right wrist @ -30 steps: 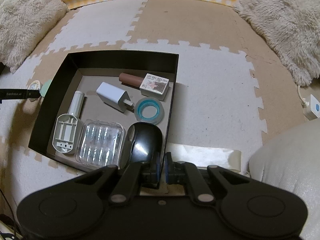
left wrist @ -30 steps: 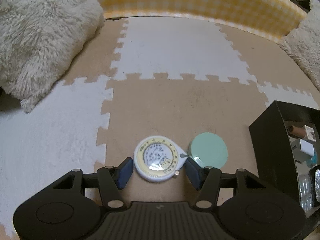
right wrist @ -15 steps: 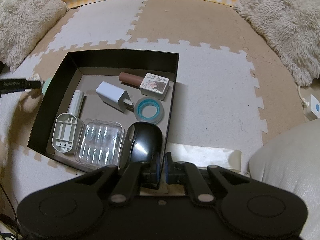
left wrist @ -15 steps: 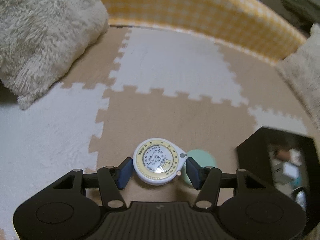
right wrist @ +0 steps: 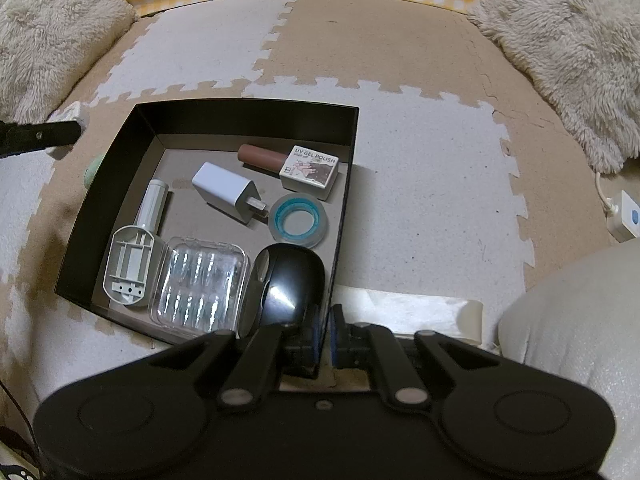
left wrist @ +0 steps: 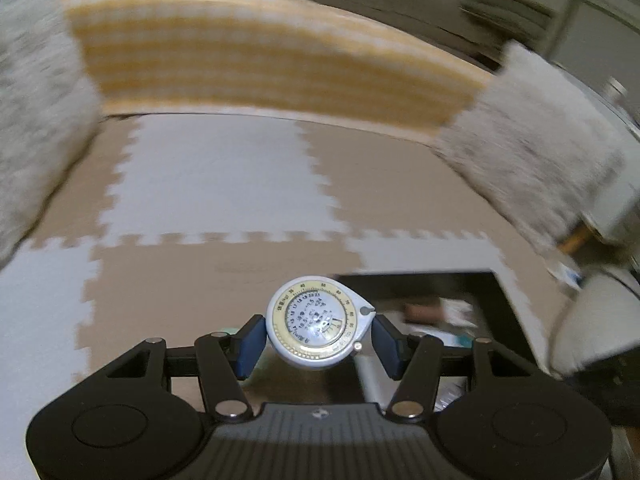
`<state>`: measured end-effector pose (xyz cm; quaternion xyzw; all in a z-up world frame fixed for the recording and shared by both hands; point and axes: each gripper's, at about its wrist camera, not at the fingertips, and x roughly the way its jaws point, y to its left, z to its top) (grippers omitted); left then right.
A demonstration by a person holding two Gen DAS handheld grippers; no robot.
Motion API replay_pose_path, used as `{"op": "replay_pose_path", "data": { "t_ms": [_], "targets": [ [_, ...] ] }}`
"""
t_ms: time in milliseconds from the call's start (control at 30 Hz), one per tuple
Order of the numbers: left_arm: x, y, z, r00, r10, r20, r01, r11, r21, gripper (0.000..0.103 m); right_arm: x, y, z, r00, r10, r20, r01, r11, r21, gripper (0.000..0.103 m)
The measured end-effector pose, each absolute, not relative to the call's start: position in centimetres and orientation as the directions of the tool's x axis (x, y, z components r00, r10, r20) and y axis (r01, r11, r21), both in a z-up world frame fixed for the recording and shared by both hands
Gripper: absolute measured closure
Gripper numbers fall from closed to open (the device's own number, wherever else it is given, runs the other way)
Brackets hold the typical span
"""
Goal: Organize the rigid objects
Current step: 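Carry the tape measure into the black box and open the left tool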
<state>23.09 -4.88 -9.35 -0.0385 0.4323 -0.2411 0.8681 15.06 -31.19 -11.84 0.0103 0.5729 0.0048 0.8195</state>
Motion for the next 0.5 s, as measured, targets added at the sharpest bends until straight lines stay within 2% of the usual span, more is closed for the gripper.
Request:
{"op": "replay_pose_path", "data": {
  "t_ms": [133, 300, 500],
  "targets": [
    [21.7, -8.8, -9.6, 0.457, -0.462, -0.760, 0.519, 0.833, -0.195, 0.045, 15.0, -31.2, -11.9, 0.344, 0.019, -0.939, 0.004, 1.000, 0.022, 0.097],
    [20.3, -13.0, -11.0, 0.431, -0.407, -0.805, 0.632, 0.773, -0.052, 0.045, 15.1, -31.2, -11.9, 0.344, 0.020, -0.939, 0.003, 1.000, 0.022, 0.097],
    [20.1, -15.4, -12.8, 0.394, -0.395, -0.830, 0.698, 0.716, -0.010, 0.045, 15.1, -31.3, -11.9, 0.342, 0.019, -0.939, 0.001, 1.000, 0.021, 0.097]
  ]
}}
